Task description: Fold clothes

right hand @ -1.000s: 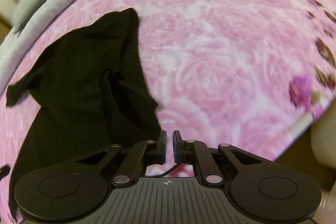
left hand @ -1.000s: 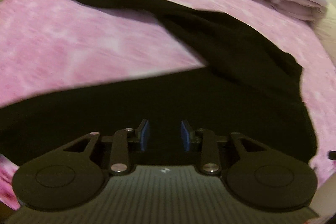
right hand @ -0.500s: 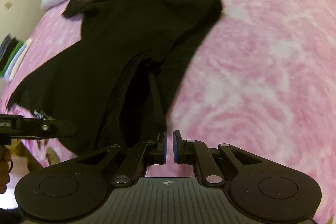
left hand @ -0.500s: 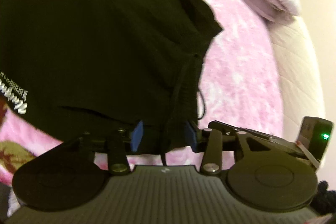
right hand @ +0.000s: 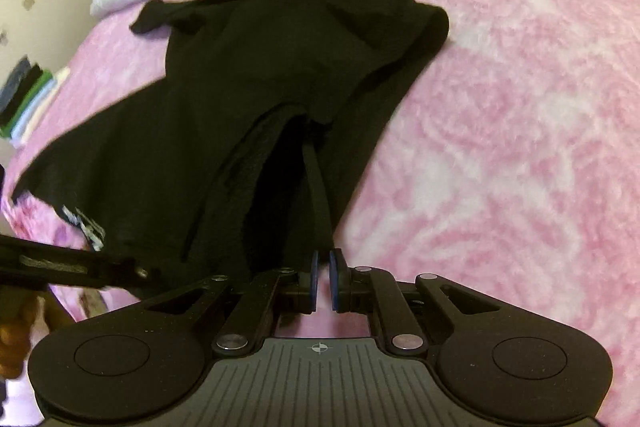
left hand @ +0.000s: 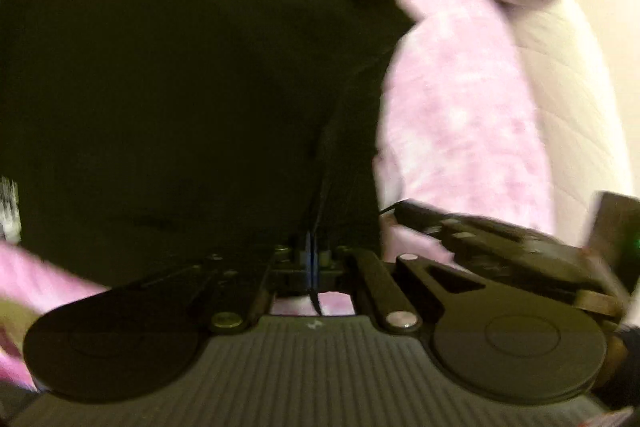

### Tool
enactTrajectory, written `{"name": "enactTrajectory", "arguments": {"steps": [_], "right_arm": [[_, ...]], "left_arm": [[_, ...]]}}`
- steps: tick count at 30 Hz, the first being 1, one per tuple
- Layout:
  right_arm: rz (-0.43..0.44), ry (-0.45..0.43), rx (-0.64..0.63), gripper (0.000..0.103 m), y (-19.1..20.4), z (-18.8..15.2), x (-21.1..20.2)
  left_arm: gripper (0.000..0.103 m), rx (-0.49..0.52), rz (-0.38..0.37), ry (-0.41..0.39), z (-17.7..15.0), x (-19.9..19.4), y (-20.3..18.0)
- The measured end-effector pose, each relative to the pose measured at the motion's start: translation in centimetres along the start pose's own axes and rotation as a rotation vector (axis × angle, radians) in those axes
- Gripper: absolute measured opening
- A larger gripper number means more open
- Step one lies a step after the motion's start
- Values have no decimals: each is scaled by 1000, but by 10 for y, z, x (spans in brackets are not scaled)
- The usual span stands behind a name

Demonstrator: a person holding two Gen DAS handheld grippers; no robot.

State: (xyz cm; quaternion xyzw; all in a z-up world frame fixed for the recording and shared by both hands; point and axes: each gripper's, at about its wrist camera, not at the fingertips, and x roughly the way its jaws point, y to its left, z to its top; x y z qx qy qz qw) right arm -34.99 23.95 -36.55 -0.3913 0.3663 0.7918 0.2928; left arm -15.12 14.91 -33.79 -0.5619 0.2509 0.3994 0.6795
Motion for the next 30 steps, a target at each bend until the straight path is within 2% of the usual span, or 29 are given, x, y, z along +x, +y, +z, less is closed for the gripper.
{"name": "enactTrajectory", "arguments": {"steps": [2, 6, 10, 12, 14, 15, 18, 21, 22, 23, 25, 30], "right_arm": [[-3, -19, 13, 9, -1, 3, -1], [-28, -13, 5, 9, 0, 6, 13], [-60, 43, -5, 9, 3, 6, 25], [-47, 56, 41, 8, -1, 10, 20], [-41, 63, 162, 8, -12, 18, 9], [-30, 55, 240, 8, -18, 23, 1], [120, -76, 489, 8, -26, 39, -37], [341, -201, 593, 9, -8, 56, -56], [360, -224, 616, 9, -2, 61, -56], [372, -245, 643, 9, 3, 65, -55], [324, -253, 725, 9, -4, 67, -46], [196, -208, 902, 9, -43, 62, -21]], "left_arm": [[0, 48, -33, -50, 19, -30, -5], [6, 129, 101, -187, 57, -73, 16], [6, 157, 330, -111, 79, -73, 65], [6, 158, 408, -73, 79, -71, 86], [6, 155, 445, -38, 77, -69, 99], [6, 151, 449, -29, 76, -71, 104], [6, 113, 392, -24, 75, -83, 117], [7, 80, 328, -32, 85, -86, 118], [7, 78, 304, -38, 91, -85, 117], [9, 80, 278, -46, 99, -83, 116], [13, 82, 242, -66, 111, -83, 118], [13, 47, 179, -96, 156, -73, 126]]}}
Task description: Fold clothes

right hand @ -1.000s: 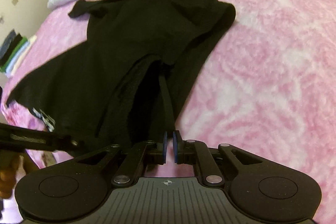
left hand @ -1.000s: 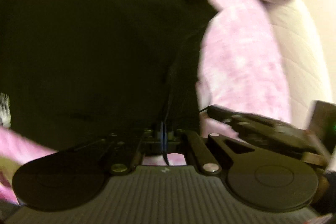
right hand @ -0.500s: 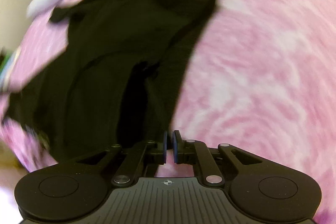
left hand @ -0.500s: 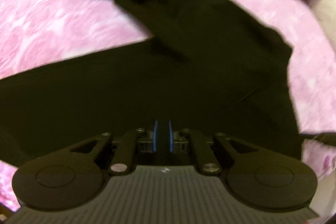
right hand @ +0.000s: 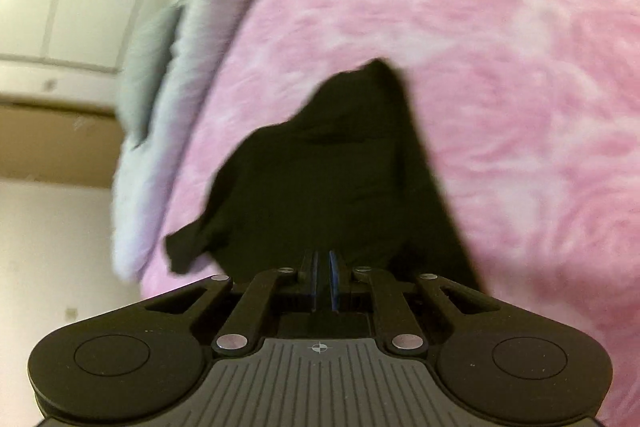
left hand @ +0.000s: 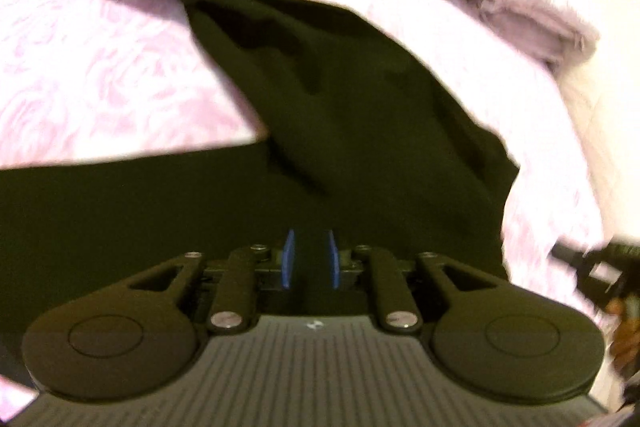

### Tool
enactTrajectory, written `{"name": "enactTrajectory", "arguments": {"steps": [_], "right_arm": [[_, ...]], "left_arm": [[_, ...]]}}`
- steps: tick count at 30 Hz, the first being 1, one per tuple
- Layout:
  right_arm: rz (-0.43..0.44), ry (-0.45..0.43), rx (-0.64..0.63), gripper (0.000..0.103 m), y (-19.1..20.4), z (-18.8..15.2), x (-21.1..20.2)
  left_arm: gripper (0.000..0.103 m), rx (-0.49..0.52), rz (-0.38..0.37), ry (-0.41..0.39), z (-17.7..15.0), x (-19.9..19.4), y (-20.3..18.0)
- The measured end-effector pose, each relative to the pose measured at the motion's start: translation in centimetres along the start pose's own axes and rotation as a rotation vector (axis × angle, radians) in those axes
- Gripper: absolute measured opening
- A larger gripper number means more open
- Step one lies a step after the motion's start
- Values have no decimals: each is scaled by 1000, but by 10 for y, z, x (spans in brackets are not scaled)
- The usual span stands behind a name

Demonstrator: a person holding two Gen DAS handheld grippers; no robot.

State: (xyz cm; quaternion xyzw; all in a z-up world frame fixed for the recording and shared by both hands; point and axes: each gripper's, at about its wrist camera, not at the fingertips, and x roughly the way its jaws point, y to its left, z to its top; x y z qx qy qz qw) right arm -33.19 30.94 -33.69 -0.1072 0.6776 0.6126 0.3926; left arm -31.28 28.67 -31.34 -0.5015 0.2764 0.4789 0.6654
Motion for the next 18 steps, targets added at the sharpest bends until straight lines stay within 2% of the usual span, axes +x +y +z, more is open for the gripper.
{"name": "enactTrajectory", "arguments": {"steps": [1, 4, 7, 10, 12, 13, 14, 18], "right_arm": [[-9, -16, 3, 9, -2, 5, -1], [44, -55, -35, 8, -1, 15, -3], [68, -61, -22, 2, -2, 30, 5], [122, -38, -2, 3, -3, 48, 19], [98, -48, 32, 23, -7, 61, 24], [89, -68, 44, 49, -10, 67, 26], [88, -71, 41, 53, -12, 73, 28], [42, -23, -88, 53, -14, 96, 47]], "left_arm": [[13, 0, -14, -2, 7, 4, -1], [13, 37, -29, -2, 22, 19, -11], [13, 33, -28, 5, 27, 32, -18], [13, 17, -29, 11, 31, 43, -24], [13, 12, -12, 18, 34, 48, -26], [13, 7, -4, 21, 35, 48, -27], [13, 2, -1, 21, 36, 49, -27], [14, -24, 16, 18, 39, 54, -27]]}}
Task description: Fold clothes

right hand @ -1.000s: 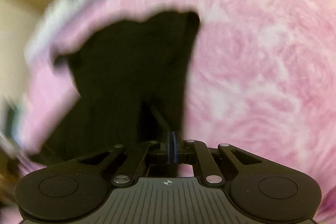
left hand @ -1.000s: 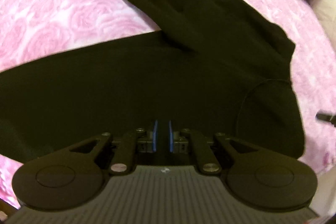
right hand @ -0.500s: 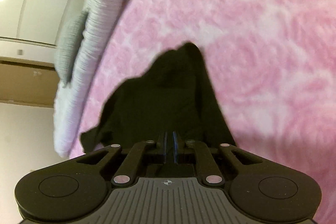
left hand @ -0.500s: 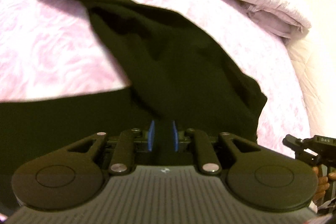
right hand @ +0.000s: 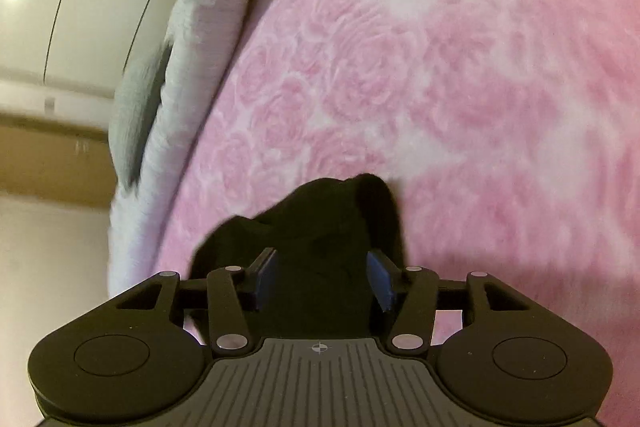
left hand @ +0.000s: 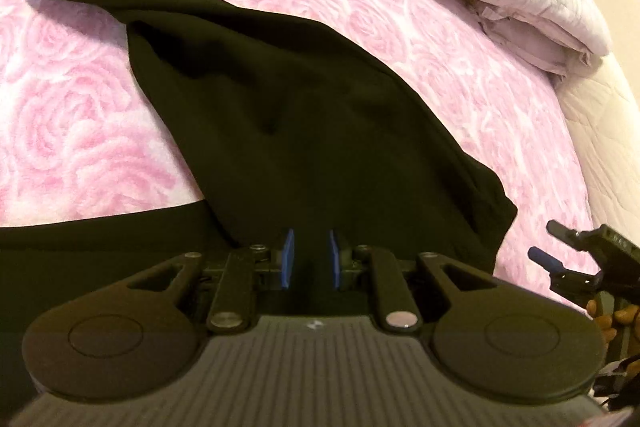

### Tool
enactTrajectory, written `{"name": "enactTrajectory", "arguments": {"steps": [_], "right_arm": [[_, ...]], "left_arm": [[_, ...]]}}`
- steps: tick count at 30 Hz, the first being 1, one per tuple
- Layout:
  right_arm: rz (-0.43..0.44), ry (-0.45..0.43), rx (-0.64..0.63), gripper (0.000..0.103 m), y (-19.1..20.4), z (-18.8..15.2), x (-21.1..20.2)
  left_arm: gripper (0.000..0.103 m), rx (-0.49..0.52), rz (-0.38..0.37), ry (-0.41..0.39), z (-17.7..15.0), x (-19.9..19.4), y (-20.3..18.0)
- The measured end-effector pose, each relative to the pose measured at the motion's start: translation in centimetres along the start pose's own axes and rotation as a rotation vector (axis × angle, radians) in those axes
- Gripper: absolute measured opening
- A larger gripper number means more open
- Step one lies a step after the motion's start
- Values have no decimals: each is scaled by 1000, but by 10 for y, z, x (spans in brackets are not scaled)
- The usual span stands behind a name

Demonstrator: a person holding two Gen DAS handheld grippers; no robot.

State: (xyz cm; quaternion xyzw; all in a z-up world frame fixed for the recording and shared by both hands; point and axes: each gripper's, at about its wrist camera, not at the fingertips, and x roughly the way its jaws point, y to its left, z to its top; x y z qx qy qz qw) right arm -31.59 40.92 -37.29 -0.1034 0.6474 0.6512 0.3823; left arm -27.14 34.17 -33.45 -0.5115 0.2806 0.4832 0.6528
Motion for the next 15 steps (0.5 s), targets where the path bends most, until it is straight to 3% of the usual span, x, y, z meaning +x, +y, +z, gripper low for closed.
{"name": "enactTrajectory", "arguments": {"steps": [9, 10, 11, 15], "right_arm": [[-31, 153, -401, 49, 2, 1, 55], [-16, 171, -449, 21, 3, -2, 58], [3, 171, -492, 8, 7, -3, 57], [145, 60, -533, 3, 20, 9, 36]], "left_arm": [[14, -49, 53, 2, 1, 5, 2], [14, -51, 62, 4, 0, 5, 2], [14, -54, 69, 4, 0, 4, 2], [14, -64, 87, -14, 2, 0, 2]]}}
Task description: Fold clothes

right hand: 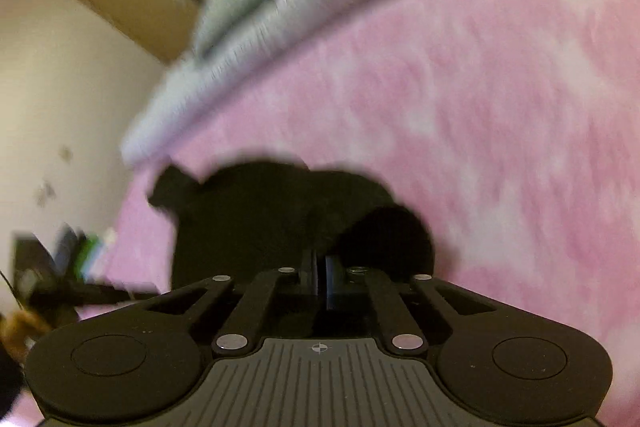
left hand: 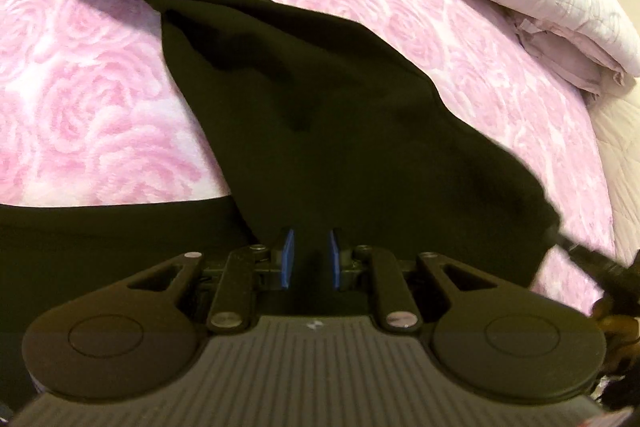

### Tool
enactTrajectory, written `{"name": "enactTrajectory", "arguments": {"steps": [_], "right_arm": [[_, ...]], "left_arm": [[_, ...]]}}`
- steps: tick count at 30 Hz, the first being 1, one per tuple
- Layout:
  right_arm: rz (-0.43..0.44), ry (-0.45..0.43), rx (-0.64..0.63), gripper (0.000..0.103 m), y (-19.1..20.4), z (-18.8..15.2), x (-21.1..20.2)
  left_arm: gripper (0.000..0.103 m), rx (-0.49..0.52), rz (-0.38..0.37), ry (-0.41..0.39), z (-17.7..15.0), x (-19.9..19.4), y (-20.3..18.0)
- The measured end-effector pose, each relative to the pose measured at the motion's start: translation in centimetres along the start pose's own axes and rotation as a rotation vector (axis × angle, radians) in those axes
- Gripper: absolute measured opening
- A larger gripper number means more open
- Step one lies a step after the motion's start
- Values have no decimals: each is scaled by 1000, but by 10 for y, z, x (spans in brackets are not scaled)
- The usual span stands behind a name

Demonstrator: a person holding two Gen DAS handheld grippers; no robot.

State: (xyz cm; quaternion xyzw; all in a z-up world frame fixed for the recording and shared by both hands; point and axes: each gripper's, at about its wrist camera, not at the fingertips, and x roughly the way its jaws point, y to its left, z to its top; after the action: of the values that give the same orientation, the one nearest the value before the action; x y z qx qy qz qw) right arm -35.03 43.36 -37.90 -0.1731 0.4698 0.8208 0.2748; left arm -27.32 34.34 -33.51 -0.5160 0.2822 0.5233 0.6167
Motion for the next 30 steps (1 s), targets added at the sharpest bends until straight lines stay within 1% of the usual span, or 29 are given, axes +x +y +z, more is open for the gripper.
{"name": "enactTrajectory", "arguments": {"steps": [1, 2, 4, 5, 7, 8, 9, 10, 11, 12, 13, 14, 15, 16, 17, 19, 20, 22, 24, 26, 29, 30], "right_arm": [[6, -62, 30, 3, -4, 7, -7], [-8, -120, 76, 3, -11, 12, -12], [-74, -177, 192, 4, -31, 16, -7], [-105, -191, 249, 4, -42, 17, -2], [-133, -96, 349, 6, -61, 19, 18], [-150, -58, 398, 15, -67, 20, 24], [-165, -57, 421, 21, -68, 20, 22], [-168, -86, 410, 37, -65, 19, 15], [-171, -114, 396, 58, -61, 19, 7], [-176, -130, 374, 68, -57, 18, -4], [-179, -133, 355, 71, -52, 16, -17], [-167, -114, 336, 71, -45, 12, -30], [-132, -78, 315, 71, -38, 8, -41], [-94, -39, 292, 70, -27, -3, -51], [-78, 3, 276, 70, -17, -17, -60], [-64, 139, 292, 70, 0, -52, -76], [-72, 197, 330, 70, 6, -74, -83], [-74, 252, 446, 70, 10, -115, -94], [-74, 265, 581, 70, 11, -151, -98], [-55, 243, 629, 70, 18, -176, -92], [-44, 174, 681, 70, 20, -191, -67], [-53, 154, 708, 64, 19, -194, -56]], "left_arm": [[14, 0, 2, -6, 1, 0, 0], [14, 1, 3, -13, 1, -1, -1], [14, 8, 6, -20, 2, 1, -2], [14, 13, 11, -21, 1, 3, -3], [14, 24, 21, -19, -1, 5, -4], [14, 29, 27, -14, -2, 6, -5], [14, 35, 30, -11, -3, 6, -5], [14, 40, 31, -10, -5, 6, -5], [14, 45, 32, -7, -7, 4, -4], [14, 49, 35, -5, -9, 3, -4], [14, 53, 39, -3, -11, 1, -3], [14, 55, 40, -1, -14, -2, -2], [14, 58, 40, 0, -16, -4, -2], [14, 60, 40, 1, -19, -7, -1], [14, 61, 42, 3, -23, -11, 0], [14, 62, 48, 9, -31, -18, 3], [14, 62, 51, 12, -35, -22, 4], [14, 57, 57, 17, -44, -30, 7], [14, 34, 64, 18, -54, -38, 12], [14, -4, 69, 15, -64, -46, 20], [14, -79, 75, 6, -82, -58, 34], [14, -106, 76, 2, -88, -62, 39]]}}
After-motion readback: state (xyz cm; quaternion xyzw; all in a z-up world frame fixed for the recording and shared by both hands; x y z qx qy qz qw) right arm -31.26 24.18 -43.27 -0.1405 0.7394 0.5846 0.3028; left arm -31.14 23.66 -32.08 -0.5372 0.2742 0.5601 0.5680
